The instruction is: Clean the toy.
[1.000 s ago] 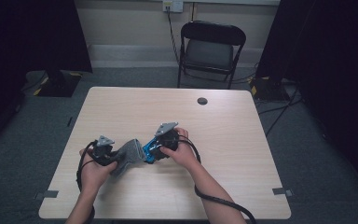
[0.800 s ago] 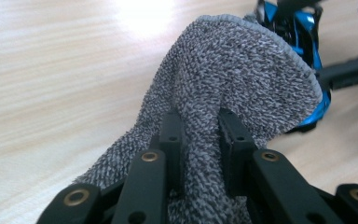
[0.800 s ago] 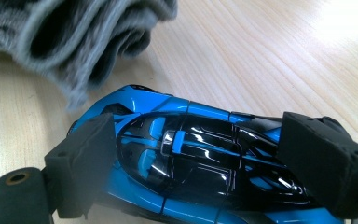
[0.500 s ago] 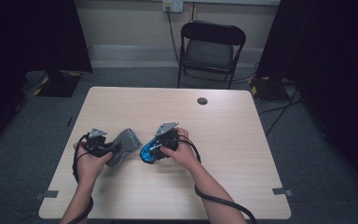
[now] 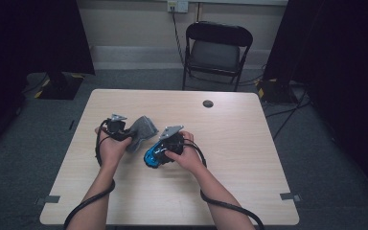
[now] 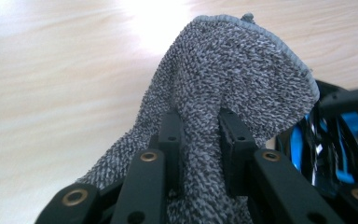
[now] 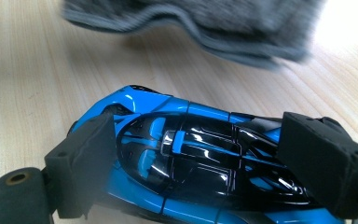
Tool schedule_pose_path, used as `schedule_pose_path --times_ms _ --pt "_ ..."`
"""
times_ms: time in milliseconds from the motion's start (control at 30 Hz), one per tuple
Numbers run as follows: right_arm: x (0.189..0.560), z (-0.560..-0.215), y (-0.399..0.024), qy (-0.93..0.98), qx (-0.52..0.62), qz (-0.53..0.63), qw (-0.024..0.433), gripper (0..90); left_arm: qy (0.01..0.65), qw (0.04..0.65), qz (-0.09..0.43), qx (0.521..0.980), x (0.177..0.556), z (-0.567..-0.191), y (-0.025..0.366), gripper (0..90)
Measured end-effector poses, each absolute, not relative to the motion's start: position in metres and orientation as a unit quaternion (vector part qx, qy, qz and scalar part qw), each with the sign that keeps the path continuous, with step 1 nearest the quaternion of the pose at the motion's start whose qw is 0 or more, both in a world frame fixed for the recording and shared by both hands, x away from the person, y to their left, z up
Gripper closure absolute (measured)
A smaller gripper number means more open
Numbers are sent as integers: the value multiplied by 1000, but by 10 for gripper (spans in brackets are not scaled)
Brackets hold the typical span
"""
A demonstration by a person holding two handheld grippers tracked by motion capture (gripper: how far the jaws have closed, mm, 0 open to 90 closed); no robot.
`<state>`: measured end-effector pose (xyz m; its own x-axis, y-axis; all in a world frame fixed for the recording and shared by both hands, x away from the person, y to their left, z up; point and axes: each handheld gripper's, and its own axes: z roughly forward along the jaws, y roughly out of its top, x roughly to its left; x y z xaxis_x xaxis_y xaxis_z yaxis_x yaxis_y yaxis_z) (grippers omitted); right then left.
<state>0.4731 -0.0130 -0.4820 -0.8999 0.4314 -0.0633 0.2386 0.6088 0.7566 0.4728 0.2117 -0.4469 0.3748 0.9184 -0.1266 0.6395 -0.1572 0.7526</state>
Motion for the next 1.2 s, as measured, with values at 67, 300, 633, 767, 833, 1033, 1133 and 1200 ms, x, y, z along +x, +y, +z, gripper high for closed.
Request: schedule_pose_path --times_ms 67,300,633,767,833,1033,1133,1200 --pt "473 -482 -13 889 188 399 120 114 529 377 183 738 481 -450 202 738" --pt "473 -482 -13 889 189 399 119 113 526 383 181 737 500 -459 178 732" --pt "474 -482 -14 889 186 402 117 114 522 382 175 742 509 -472 161 712" --pt "474 -483 -14 887 185 406 119 114 514 383 169 749 509 -474 159 643" --pt "474 -483 -14 887 186 406 119 114 507 380 183 752 507 -473 160 574" --pt "474 -483 -14 887 186 405 119 114 515 400 187 735 501 -467 172 454" --pt "474 -483 -14 888 187 404 119 114 521 391 177 738 503 -473 179 439" --pt "474 -482 -14 888 187 403 118 114 518 391 168 742 503 -479 180 441"
